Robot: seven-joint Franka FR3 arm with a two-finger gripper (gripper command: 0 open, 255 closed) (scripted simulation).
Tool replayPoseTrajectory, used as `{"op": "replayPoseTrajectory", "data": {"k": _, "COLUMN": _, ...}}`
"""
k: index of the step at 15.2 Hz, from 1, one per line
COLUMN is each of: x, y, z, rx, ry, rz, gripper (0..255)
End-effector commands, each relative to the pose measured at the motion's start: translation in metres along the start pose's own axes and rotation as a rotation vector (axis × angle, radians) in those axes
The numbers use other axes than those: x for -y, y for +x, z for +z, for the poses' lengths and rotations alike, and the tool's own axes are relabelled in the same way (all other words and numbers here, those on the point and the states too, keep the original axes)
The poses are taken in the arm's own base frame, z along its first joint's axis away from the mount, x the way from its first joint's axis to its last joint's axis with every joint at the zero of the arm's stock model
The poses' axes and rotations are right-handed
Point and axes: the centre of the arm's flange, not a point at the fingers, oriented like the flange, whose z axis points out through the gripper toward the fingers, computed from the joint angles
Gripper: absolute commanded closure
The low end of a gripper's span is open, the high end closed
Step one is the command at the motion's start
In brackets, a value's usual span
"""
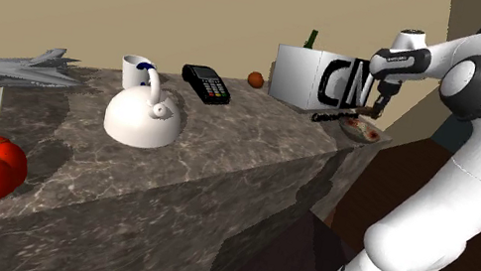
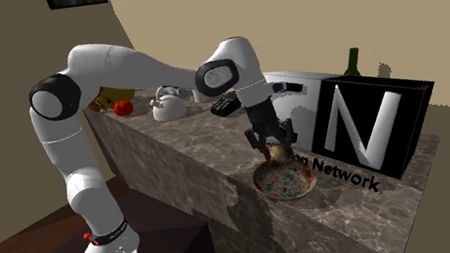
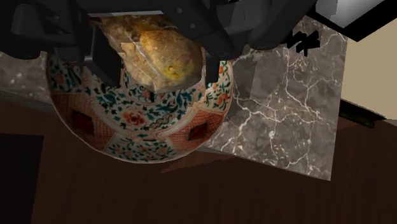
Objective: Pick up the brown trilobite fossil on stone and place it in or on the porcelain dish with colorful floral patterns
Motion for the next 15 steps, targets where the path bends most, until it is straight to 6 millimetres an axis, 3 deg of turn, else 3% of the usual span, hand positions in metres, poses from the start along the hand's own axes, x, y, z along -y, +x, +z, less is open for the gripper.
{"op": "replayPoseTrajectory", "data": {"k": 1, "x": -0.004, "y": 0.000, "z": 0.010, "rx": 0.000, "ry": -0.001, "rz": -0.002, "gripper": 255}}
{"op": "replayPoseTrajectory", "data": {"k": 13, "x": 0.020, "y": 0.009, "z": 0.071, "rx": 0.000, "ry": -0.001, "rz": -0.002, "gripper": 255}}
{"op": "replayPoseTrajectory", "data": {"k": 15, "x": 0.020, "y": 0.009, "z": 0.071, "rx": 0.000, "ry": -0.001, "rz": -0.002, "gripper": 255}}
